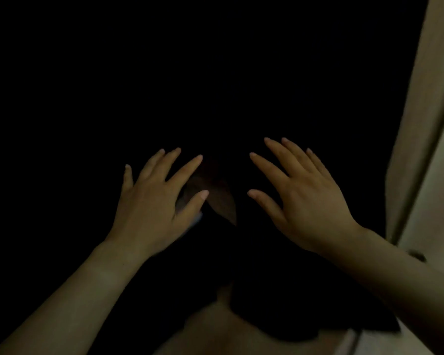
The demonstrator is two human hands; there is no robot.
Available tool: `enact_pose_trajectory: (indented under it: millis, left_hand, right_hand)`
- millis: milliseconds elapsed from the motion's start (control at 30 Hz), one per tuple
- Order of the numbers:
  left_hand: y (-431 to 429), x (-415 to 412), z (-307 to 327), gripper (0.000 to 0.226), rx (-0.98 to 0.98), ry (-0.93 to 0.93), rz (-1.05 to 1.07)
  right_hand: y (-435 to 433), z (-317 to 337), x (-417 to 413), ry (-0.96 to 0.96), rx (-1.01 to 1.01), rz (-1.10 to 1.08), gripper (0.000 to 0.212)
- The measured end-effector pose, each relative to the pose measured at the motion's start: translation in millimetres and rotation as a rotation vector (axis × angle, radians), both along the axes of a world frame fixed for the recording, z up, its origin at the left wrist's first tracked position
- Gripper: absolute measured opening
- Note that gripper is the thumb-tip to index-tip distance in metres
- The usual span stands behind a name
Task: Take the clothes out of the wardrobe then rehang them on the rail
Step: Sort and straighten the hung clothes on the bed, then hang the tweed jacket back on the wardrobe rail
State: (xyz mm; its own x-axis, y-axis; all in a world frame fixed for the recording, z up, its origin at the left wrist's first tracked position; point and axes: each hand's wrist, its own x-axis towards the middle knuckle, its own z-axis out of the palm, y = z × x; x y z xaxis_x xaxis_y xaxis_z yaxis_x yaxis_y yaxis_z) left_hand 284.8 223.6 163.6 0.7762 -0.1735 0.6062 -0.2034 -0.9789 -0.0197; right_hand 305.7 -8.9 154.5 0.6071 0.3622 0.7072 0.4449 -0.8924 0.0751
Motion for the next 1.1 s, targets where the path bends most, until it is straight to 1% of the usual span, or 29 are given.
enact_pose_trajectory:
  millis: [133,267,400,500,633,800,867,967,1100]
  left_hand:
    - [-38,-39,-80,0.064,-0.075,0.16,-0.074]
    - [-86,-88,-154,0.063,-0.086,0.382,-0.173]
    - [-129,-133,-197,0.06,-0.103,0.522,-0.313]
    - [-176,-166,-211,0.059,-0.107,0.634,-0.434]
    - [-269,-211,-217,0.063,-0.021,0.72,-0.617]
    - [-420,-285,-228,0.064,0.045,0.731,-0.922]
    - [-477,-319,-232,0.064,0.064,0.745,-1.058]
    - [-553,-372,-235,0.063,0.148,0.762,-1.272]
    - [-634,-428,-241,0.062,0.268,0.778,-1.46]
  right_hand:
    - [-29,-78,-47,0.186,0.07,-0.019,0.06]
    - [-70,-153,-107,0.406,0.128,-0.113,0.06]
    - [-114,-200,-176,0.585,0.155,-0.209,0.058]
    - [-159,-218,-241,0.653,0.227,-0.325,0.056]
    - [-234,-226,-340,0.649,0.322,-0.534,0.055]
    - [-329,-232,-475,0.588,0.435,-0.827,0.057]
    - [-357,-236,-525,0.573,0.469,-0.956,0.057]
    - [-390,-238,-595,0.543,0.551,-1.152,0.056]
    - [-420,-247,-659,0.493,0.682,-1.372,0.058]
